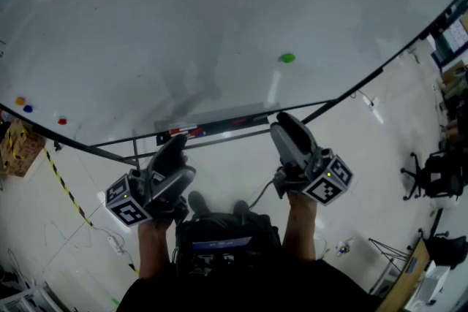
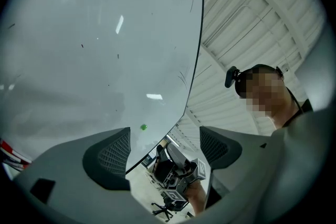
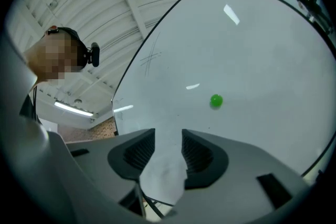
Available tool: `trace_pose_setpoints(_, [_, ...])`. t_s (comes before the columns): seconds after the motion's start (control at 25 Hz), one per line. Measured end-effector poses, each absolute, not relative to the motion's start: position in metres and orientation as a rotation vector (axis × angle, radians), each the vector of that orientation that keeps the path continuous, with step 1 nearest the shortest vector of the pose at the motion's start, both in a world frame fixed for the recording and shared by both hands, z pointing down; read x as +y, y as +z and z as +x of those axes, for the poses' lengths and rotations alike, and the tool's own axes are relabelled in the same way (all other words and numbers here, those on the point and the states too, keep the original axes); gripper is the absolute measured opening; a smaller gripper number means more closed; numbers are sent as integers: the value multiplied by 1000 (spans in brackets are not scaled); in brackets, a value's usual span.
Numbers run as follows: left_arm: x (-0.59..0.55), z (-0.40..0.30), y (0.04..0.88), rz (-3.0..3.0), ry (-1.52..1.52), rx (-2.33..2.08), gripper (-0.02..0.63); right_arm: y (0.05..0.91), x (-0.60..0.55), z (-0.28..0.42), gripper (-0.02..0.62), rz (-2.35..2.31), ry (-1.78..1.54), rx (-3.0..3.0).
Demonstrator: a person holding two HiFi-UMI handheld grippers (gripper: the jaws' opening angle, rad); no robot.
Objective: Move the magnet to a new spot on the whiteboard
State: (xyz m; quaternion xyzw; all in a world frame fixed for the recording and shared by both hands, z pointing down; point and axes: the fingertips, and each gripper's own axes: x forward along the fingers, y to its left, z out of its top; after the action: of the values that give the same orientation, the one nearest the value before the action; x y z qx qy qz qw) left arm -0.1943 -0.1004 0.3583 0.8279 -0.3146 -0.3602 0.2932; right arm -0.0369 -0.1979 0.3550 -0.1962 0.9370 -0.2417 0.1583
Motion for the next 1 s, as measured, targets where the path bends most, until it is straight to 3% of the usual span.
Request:
trace_pose_setpoints(0.4, [-119, -229, 373, 2193, -961, -728, 407, 363, -211, -59, 164, -811, -601, 2713])
trace_pose_setpoints(1.0, [-151, -212, 348, 2200, -958, -893, 407, 348, -288, -36, 164, -961, -310, 2758])
